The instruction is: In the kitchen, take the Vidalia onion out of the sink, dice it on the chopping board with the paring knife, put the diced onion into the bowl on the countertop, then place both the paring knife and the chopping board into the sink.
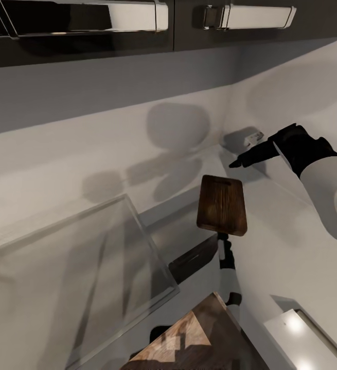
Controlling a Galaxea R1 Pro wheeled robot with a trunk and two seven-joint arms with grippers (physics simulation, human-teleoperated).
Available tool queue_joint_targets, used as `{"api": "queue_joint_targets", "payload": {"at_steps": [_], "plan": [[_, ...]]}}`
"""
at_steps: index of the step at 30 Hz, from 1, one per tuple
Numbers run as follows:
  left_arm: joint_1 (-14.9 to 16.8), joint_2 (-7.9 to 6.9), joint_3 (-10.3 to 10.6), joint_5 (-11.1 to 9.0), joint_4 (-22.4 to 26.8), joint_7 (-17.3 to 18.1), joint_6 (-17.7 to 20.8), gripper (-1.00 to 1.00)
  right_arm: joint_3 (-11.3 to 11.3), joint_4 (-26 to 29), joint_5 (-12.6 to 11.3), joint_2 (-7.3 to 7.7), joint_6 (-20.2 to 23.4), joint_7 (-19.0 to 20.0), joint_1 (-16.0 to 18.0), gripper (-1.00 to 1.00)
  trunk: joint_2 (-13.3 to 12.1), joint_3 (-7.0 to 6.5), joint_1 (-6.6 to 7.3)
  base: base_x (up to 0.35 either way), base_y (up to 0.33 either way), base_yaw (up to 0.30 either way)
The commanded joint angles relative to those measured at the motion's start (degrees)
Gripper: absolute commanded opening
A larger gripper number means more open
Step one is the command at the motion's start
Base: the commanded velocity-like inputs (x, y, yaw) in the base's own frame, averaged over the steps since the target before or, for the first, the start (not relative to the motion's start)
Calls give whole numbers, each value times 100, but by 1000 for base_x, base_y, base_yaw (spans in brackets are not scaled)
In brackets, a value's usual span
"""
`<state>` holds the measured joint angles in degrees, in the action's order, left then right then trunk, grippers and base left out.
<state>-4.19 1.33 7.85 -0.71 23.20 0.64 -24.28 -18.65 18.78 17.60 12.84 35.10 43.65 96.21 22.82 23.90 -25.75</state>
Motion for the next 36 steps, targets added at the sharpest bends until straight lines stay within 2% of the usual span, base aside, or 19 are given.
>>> {"api": "queue_joint_targets", "payload": {"at_steps": [1,4,7,12,19,28,34,36], "plan": [[-3,-1,6,-8,9,7,-7,100,3,8,60,2,8,46,3,100,10,16,-3,0,0,0],[-3,-1,6,-8,9,7,-7,100,7,4,59,22,6,47,3,100,10,42,-3,0,0,0],[-3,-1,6,-8,9,7,-7,100,10,8,54,120,6,51,3,100,10,70,-3,0,0,0],[-3,-1,6,-8,9,7,-7,100,30,11,46,196,5,54,3,100,10,116,-3,0,0,0],[-3,-1,6,-8,9,7,-7,100,79,20,-107,312,5,48,3,100,10,180,-3,0,0,0],[-3,-1,6,-8,5,7,-7,100,331,55,-151,333,6,39,3,100,10,263,-3,0,0,0],[-3,-1,6,-8,5,12,-5,100,352,35,-152,322,7,2,3,100,10,309,-3,0,0,0],[-3,-1,6,-8,8,13,-4,100,353,14,-155,289,6,-127,3,100,10,312,-3,0,0,0]]}}
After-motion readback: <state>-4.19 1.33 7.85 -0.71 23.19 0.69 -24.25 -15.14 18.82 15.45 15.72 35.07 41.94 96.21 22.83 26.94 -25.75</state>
